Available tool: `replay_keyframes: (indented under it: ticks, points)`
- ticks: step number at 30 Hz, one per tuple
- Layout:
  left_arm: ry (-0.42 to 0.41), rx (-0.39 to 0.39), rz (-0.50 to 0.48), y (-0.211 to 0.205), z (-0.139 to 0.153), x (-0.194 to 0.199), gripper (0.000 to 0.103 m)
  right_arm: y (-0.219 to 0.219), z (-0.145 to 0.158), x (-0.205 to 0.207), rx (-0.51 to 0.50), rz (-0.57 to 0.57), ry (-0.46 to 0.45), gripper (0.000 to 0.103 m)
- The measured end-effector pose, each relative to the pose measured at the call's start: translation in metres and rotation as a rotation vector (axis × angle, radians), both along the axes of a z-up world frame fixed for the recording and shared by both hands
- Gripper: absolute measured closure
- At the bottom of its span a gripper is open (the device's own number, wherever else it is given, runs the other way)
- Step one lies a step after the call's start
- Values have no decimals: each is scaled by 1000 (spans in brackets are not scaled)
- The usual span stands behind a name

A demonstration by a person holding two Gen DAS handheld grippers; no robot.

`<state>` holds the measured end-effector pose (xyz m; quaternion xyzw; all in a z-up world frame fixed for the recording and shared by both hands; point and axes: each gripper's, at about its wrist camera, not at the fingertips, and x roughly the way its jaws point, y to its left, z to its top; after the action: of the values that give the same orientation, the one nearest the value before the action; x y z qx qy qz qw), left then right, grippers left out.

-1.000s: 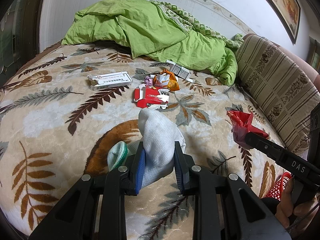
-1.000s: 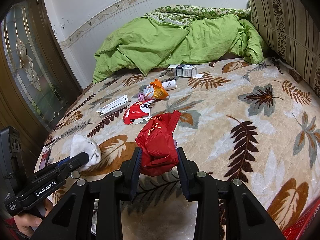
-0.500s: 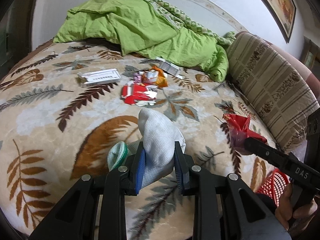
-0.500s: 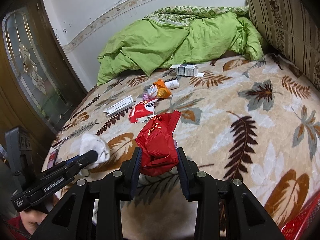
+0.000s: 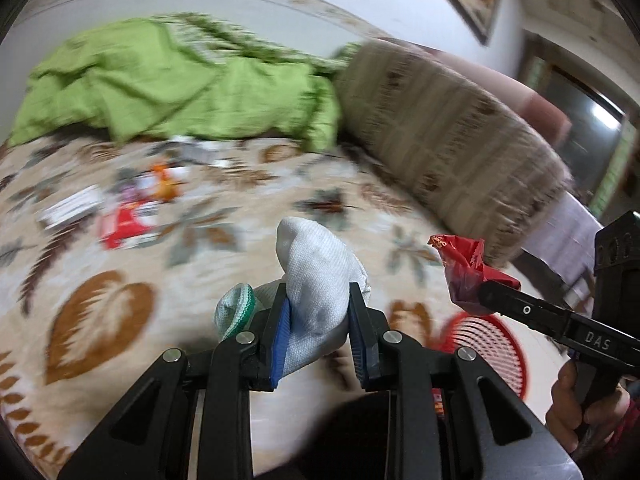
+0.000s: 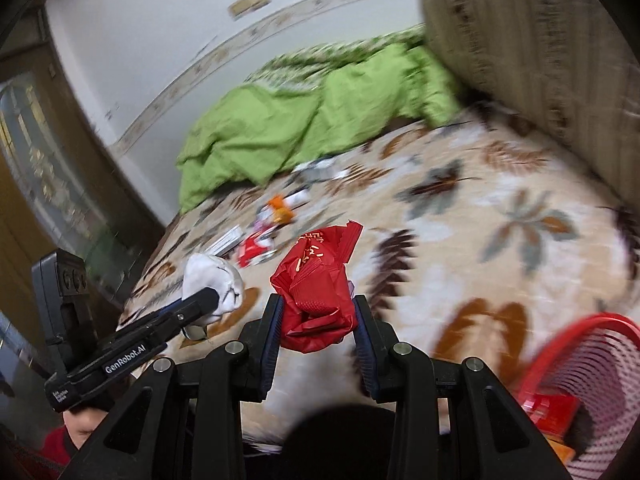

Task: Collect trash
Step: 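Drop the sock from the left tool while the right tool drops the red bag into the basket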

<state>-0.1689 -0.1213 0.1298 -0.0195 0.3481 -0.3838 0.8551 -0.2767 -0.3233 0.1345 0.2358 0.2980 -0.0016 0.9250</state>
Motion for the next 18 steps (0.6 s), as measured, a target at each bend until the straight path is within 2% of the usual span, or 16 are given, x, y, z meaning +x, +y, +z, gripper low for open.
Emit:
replay_keyframes:
  ticks: [4, 9, 17, 18]
  points:
    - [1, -5, -132, -50, 8, -23, 78, -36, 7, -44, -18, -121, 8, 67]
    - [48, -11, -288, -107, 9, -52, 78, -78, 9, -98, -27, -268, 41, 66]
    - [131, 62, -463, -186, -21, -89, 78, -121, -6, -144, -2, -414, 88, 65]
    - [146, 76, -480, -194, -26, -92, 73, -123, -8, -145, 3, -421, 92, 64]
